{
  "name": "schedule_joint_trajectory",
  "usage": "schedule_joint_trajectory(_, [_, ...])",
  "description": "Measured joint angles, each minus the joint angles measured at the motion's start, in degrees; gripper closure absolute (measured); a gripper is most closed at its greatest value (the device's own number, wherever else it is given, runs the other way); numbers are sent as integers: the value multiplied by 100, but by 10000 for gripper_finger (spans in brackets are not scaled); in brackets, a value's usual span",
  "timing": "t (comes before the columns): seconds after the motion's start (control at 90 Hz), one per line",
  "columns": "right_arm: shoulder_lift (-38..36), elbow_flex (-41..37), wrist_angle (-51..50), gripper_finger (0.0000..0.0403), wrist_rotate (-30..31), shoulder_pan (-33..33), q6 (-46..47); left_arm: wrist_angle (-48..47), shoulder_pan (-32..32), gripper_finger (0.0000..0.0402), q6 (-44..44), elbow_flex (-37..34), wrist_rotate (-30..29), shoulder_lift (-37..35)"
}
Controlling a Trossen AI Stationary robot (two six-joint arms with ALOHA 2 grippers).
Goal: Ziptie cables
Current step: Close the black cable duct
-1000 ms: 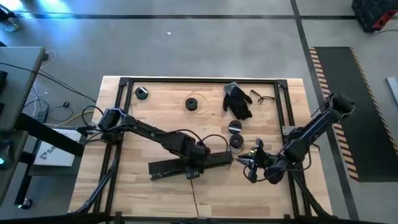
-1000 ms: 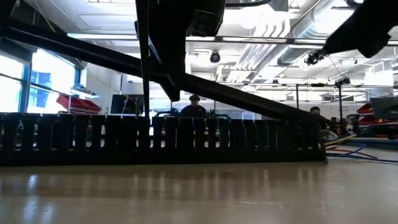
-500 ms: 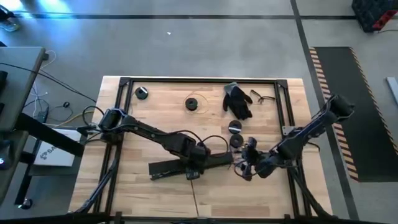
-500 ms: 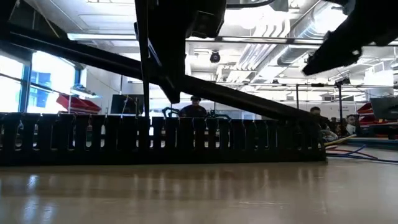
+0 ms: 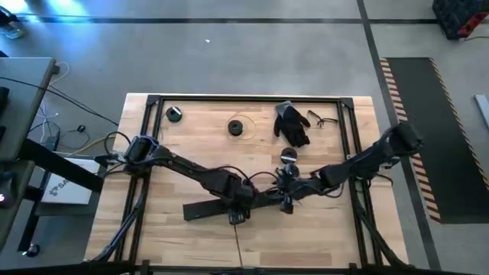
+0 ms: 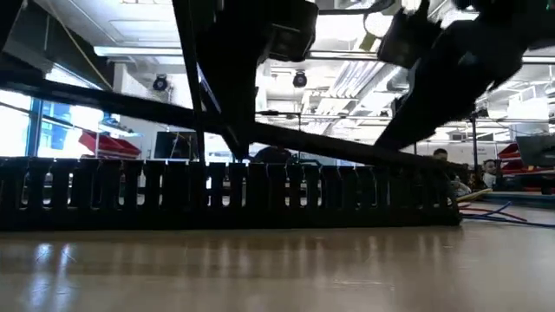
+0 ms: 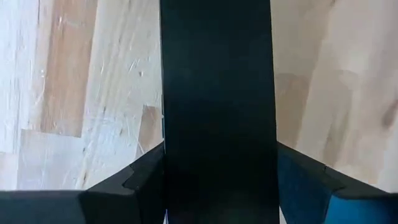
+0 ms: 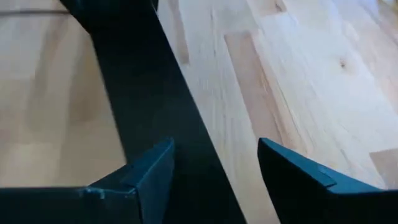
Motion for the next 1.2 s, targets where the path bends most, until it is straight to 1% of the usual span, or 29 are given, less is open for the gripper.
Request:
schedule_joint_trajectory(0.144, [365,17,420,238,-143,-3,53,-81,-7,190,11,-14,29,4])
schedule_joint_trajectory(0.289, [523,22,546,252,-186,-3,68,-79,-38,190,3,-14,15,25])
schedule_joint_trajectory(0.411, [540,22,535,254,-209,-38,61,-66,-74,188,-37,-13,5,78])
schedule_joint_trajectory(0.5, [544,22,513,254,-266,-72,58,-45,-139,179,-37,1,-16,141])
schedule_joint_trajectory(0.6, [559,17,493,254,-304,-119,46,-22,-159,158,26,-3,28,181])
schedule_joint_trajectory(0.733, [597,21,496,254,-293,-145,42,-140,-126,121,75,0,296,145])
schedule_joint_trajectory(0.833, [601,20,495,254,-258,-143,46,-312,-100,106,70,5,322,111])
schedule_joint_trajectory(0.956, [603,17,495,254,-258,-151,62,-390,-102,103,68,7,312,26])
schedule_joint_trajectory(1.2, [607,9,478,254,-273,-180,64,-457,-117,108,-147,7,67,-618])
